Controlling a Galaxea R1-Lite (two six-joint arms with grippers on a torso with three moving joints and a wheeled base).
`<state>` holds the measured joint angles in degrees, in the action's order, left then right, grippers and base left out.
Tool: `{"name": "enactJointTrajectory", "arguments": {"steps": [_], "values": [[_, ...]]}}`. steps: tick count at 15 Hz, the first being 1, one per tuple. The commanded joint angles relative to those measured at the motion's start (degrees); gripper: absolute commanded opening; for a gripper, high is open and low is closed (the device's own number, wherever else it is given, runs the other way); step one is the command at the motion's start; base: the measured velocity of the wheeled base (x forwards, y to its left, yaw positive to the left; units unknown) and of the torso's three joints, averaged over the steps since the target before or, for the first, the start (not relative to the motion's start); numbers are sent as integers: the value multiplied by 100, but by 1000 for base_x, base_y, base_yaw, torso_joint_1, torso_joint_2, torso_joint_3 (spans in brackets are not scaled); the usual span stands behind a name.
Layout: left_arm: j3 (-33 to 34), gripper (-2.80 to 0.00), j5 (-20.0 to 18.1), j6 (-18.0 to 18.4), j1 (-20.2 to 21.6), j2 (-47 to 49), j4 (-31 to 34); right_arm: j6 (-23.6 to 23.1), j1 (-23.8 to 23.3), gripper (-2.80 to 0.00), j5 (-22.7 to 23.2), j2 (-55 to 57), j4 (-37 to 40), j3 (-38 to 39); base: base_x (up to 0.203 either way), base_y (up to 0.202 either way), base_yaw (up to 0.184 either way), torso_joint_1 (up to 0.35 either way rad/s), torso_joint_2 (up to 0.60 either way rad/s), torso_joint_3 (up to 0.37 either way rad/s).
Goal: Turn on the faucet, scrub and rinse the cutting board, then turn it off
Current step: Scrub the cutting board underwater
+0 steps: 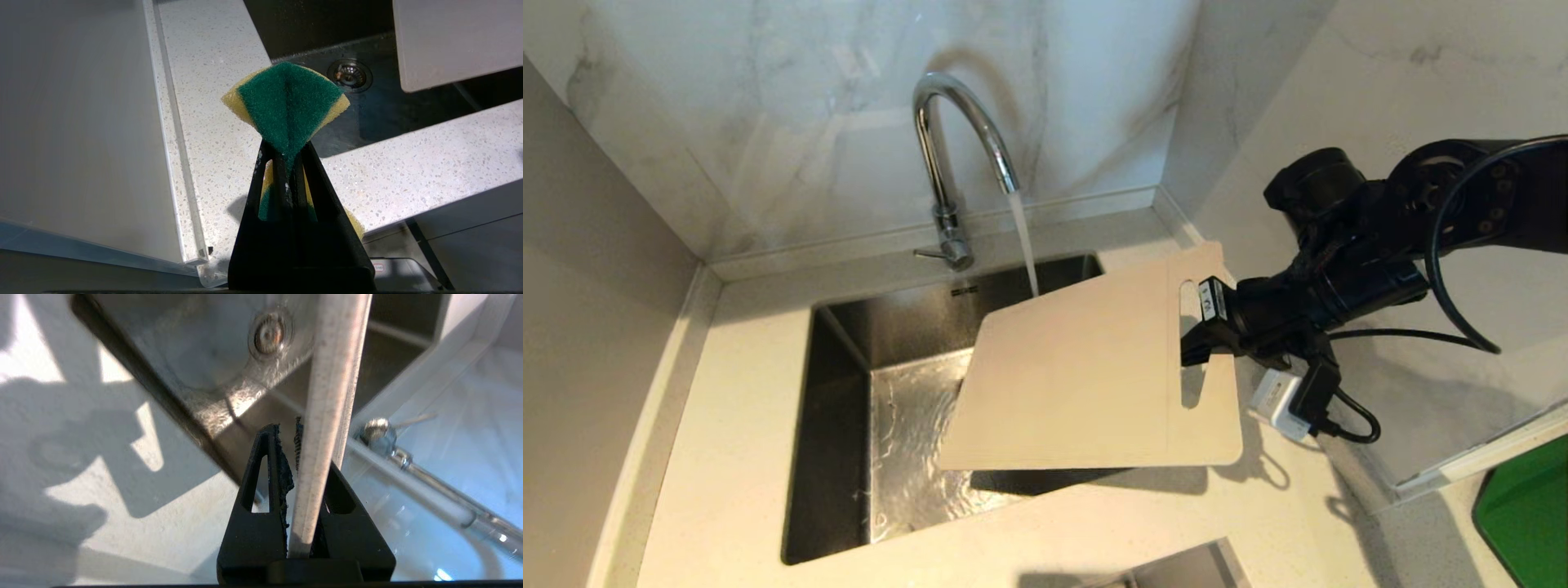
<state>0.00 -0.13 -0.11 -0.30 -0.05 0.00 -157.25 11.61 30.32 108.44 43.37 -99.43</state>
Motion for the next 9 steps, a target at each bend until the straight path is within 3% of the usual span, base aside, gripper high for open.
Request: {"name": "enactJointTrajectory", "arguments": {"steps": [1, 5, 9], "values": [[9, -280, 2, -7, 2, -4, 0, -89, -17, -280, 69, 334, 43, -449, 0, 0, 0, 0, 0, 0], [9, -280, 5, -7, -5, -4, 0, -89, 83, -280, 166, 909, 471, -1412, 0, 0, 0, 0, 0, 0], [9, -280, 5, -7, -5, -4, 0, -89, 131, -280, 169, 1045, 222, -1421, 0, 0, 0, 0, 0, 0]]}}
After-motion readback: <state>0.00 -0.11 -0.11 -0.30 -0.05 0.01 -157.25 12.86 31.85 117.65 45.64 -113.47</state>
